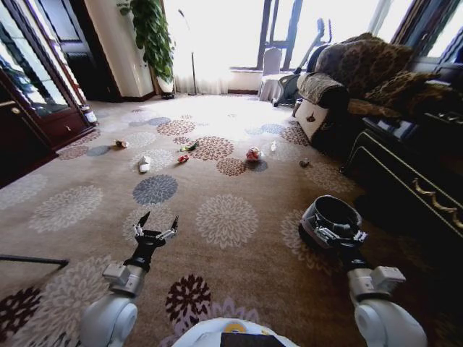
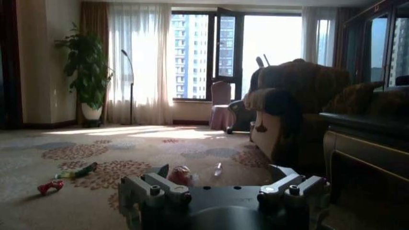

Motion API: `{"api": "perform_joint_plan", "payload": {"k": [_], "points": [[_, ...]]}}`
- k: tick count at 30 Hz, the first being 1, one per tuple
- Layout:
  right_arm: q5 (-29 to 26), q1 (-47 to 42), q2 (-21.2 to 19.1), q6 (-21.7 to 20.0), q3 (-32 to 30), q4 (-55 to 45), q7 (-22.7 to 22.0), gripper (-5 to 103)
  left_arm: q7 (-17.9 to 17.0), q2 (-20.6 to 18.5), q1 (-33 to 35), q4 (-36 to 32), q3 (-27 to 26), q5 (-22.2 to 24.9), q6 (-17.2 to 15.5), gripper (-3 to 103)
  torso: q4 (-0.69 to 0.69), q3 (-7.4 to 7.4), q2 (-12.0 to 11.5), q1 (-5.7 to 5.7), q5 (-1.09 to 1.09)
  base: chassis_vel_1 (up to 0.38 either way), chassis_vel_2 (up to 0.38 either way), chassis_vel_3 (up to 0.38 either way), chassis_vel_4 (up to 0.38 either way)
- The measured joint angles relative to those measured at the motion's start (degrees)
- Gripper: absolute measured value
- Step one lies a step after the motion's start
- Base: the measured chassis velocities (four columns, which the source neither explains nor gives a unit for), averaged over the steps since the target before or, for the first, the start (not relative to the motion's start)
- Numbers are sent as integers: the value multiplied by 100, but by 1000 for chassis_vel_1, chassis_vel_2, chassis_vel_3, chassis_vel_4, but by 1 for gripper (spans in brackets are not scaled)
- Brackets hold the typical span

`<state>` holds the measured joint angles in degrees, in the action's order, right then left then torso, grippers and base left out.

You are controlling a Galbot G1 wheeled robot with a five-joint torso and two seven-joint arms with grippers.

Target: Pick up the trash from the ground and place it into the trash bin.

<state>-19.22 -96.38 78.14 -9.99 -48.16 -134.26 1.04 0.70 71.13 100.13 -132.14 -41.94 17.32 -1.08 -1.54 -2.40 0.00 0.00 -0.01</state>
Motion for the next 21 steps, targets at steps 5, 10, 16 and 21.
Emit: {"api": "perform_joint_plan", "payload": {"k": [5, 10, 16, 21], "points": [[-39, -37, 8, -26, -139, 84, 1, 100, 34, -87, -104, -33, -12, -23, -62, 100, 0, 0, 0, 0, 2, 0, 0, 0, 0], [-104, -118, -14, -17, -269, 123, 0, 100, 59, -115, -167, -104, 11, -33, -150, 100, 0, 0, 0, 0, 1, 0, 0, 0, 0], [-130, -130, -1, -13, -286, 136, 0, 100, 59, -131, -143, -78, 18, -13, -152, 100, 0, 0, 0, 0, 2, 0, 0, 0, 0], [-130, -221, 26, -37, -392, 130, 1, 100, 54, -94, -90, -66, 12, 28, -176, 100, 0, 0, 0, 0, 0, 0, 0, 0, 0]]}}
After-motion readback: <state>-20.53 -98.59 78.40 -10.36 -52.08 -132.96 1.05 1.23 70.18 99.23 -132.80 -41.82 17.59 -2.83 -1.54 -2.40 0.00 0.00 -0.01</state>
